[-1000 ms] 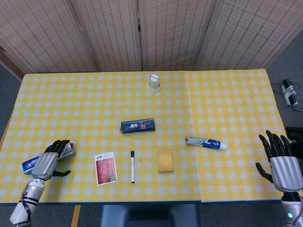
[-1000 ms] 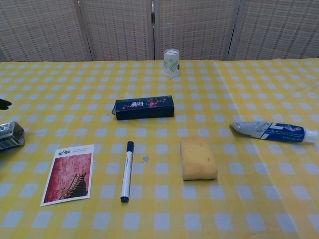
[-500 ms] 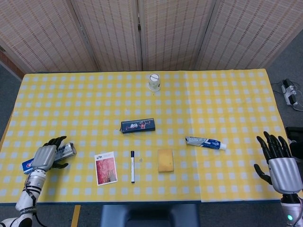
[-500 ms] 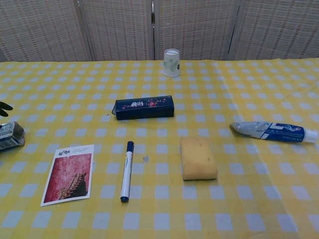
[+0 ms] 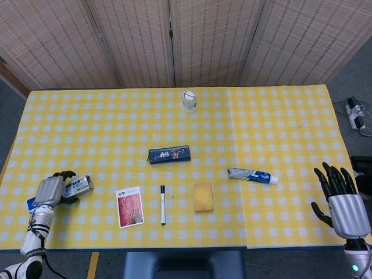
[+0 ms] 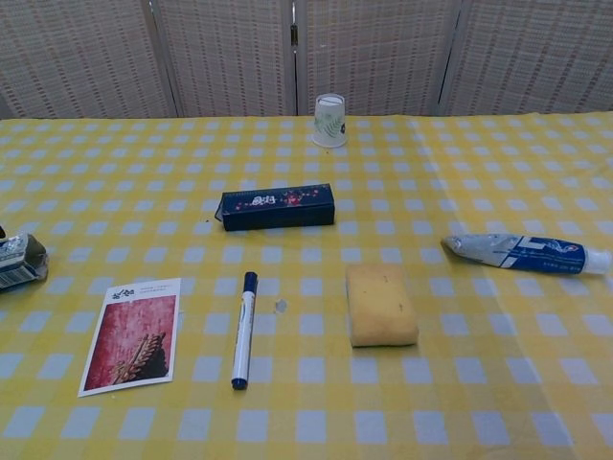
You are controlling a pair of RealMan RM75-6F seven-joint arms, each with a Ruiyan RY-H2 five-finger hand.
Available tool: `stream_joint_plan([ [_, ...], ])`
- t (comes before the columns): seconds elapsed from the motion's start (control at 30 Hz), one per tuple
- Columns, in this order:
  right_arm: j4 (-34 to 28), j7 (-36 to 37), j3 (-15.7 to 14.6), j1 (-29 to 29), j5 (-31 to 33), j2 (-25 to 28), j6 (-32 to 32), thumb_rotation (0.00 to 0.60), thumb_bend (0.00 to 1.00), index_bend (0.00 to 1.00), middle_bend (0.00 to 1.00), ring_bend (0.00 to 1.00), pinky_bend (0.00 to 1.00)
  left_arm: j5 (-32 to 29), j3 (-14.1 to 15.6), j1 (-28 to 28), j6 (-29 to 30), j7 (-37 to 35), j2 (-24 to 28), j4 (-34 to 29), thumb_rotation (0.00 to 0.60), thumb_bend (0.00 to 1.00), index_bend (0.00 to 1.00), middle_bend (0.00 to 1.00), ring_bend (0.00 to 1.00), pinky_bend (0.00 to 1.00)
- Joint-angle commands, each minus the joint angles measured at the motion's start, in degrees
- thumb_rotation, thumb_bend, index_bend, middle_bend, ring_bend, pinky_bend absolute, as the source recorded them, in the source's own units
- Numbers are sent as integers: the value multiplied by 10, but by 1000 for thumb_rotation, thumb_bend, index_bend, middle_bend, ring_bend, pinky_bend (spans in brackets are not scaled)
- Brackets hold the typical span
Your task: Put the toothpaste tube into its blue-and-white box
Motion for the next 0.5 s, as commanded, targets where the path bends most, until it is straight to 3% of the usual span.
stream_joint_plan([
  [0.03,-1,-3,-2,-1,-3,-2,2,600,325,0,0,0,0,-26,-8,-2,-1,16,-3,-6,600,147,373,374,300,403],
  [0.23,-2,-9,-9,-5,-22,-3,13,600,325,0,0,0,0,-69,-19,-11,-28,18,1,-13,600,151,430,435,373,496],
  [0.5,-8,-16,-12,-6,-23,-3,8,600,325,0,0,0,0,-100,-22,-20,-54,17,10,-20,600,149,439,444,408,537],
])
